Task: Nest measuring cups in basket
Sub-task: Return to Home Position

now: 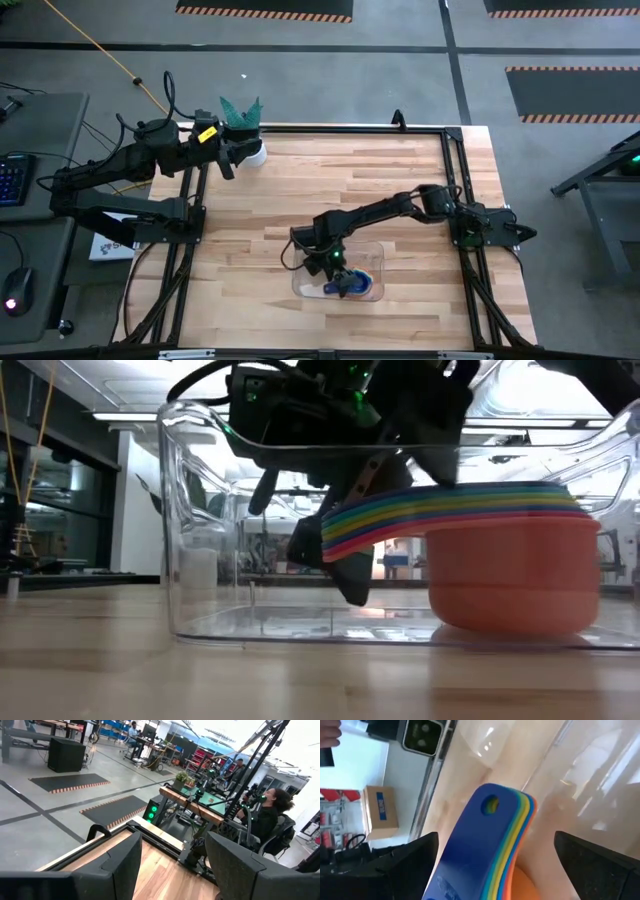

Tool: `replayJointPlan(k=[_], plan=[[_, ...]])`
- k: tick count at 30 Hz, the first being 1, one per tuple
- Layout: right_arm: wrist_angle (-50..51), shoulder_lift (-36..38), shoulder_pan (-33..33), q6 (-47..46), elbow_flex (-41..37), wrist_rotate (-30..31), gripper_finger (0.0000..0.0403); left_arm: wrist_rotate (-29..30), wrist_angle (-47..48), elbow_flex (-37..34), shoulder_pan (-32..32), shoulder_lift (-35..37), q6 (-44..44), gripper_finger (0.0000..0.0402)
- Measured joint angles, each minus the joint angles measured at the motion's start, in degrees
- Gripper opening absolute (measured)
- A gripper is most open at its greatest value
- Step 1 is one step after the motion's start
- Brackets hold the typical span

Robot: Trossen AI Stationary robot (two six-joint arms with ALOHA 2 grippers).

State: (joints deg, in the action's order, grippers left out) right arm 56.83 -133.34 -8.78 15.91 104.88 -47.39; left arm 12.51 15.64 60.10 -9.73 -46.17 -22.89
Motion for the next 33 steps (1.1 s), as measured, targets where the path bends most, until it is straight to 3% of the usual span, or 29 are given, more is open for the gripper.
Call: replayJointPlan(k=[12,24,33], plan=[[-0.61,1.09,1.31,-0.45,0.00,0.48,0.0387,0.00,0.00,0.00,0.01,0.00,0.04,0.0211],[0.34,8.83,2.04,-0.45,0.04,0.94,0.0387,0.02,-0.02,0.00,-0.01,0.00,0.10,0.0211],[14.50,20.09,8.12,5.41,-0.14,1.39,0.0387,0.02,0.00,0.00,-0.01,0.00,0.06,0.0211]])
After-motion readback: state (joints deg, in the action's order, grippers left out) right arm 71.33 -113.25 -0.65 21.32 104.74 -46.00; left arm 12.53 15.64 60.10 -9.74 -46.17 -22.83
